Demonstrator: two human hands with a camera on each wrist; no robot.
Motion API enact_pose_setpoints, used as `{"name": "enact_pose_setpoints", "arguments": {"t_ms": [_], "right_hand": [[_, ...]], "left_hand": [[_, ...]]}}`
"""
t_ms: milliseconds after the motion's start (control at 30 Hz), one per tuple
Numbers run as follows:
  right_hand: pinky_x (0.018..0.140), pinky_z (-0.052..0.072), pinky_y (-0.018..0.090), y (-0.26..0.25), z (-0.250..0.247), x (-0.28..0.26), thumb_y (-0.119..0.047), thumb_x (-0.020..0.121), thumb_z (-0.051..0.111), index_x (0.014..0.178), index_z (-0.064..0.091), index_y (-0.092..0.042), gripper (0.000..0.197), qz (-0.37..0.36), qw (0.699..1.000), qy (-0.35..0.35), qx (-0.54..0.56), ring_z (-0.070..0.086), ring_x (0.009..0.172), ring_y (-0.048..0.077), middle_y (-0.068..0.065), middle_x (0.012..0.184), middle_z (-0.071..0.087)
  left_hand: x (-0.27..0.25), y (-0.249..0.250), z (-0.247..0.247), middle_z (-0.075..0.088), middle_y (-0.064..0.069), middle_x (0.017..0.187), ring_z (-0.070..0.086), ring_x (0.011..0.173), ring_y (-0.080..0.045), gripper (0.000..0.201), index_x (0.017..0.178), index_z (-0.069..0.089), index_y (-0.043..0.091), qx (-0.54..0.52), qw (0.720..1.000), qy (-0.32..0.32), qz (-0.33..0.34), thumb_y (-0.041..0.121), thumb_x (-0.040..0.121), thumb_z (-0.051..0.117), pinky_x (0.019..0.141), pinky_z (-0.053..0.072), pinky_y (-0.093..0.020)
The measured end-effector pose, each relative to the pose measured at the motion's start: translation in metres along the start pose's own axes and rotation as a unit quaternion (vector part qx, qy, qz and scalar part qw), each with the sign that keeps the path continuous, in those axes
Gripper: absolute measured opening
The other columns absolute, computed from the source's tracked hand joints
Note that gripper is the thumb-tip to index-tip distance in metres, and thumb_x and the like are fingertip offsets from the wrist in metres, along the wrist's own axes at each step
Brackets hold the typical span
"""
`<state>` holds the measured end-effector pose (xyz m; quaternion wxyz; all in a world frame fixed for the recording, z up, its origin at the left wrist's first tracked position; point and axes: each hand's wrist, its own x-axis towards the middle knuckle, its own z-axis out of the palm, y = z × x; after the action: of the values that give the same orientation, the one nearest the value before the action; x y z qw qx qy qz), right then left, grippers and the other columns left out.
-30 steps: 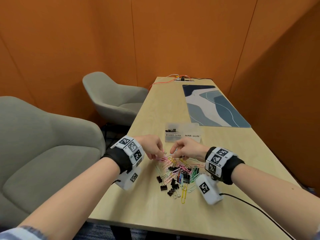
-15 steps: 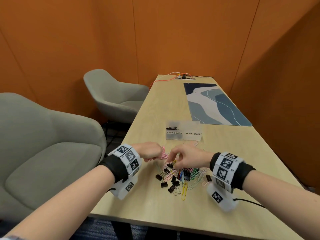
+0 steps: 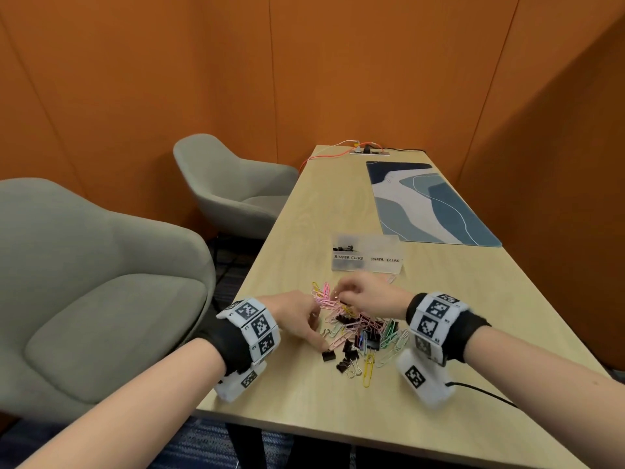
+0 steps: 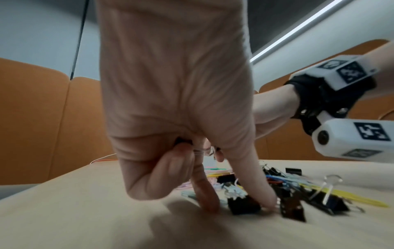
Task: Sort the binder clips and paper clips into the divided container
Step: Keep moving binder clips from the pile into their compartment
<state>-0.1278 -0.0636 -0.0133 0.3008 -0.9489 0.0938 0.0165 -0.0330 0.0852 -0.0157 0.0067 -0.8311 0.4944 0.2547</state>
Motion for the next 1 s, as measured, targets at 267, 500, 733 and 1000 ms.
{"name": "enact_pose_setpoints", "arguments": {"t_ms": [267,500,733,1000], "right_hand": [[0.04,0.034,0.023,0.004,-0.008,0.002,-0.008,0.084,0.037,0.055,0.051,-0.007,0.032,0.175,0.934,0.053,0.308,0.044,0.046,0.019,0.013,0.064,0.056],[0.054,0.036,0.028,-0.007,-0.004,-0.001,-0.032,0.096,0.044,0.064,0.045,-0.016,0.035,0.091,0.995,-0.035,-0.017,0.045,0.058,0.018,0.002,0.064,0.048],[0.069,0.038,0.03,-0.009,0.011,-0.011,-0.028,0.084,0.059,0.098,0.059,-0.012,0.021,0.004,0.97,-0.025,-0.241,0.056,0.091,0.026,0.009,0.1,0.063],[0.071,0.05,0.039,-0.004,0.012,-0.003,-0.026,0.081,0.054,0.095,0.063,0.001,0.032,0.021,0.97,-0.051,-0.236,0.063,0.089,0.034,0.02,0.096,0.069]], "left_hand": [[0.009,0.006,-0.006,0.059,-0.002,0.094,0.055,0.083,-0.019,0.043,0.103,0.063,0.011,0.023,1.0,-0.018,-0.005,0.047,0.08,0.068,0.066,0.045,-0.026],[0.018,0.006,-0.043,0.05,0.004,0.072,0.045,0.056,-0.011,0.041,0.104,0.062,0.009,0.008,1.0,0.016,-0.026,0.044,0.082,0.063,0.051,0.037,-0.023],[0.038,-0.002,-0.071,0.055,0.001,0.077,0.048,0.063,-0.013,0.032,0.093,0.059,0.012,0.003,0.994,0.095,-0.045,0.041,0.081,0.066,0.054,0.038,-0.025],[0.073,0.007,-0.092,0.057,-0.006,0.086,0.052,0.081,-0.024,0.025,0.087,0.058,0.013,0.002,0.982,0.185,-0.047,0.037,0.084,0.062,0.069,0.041,-0.029]]}}
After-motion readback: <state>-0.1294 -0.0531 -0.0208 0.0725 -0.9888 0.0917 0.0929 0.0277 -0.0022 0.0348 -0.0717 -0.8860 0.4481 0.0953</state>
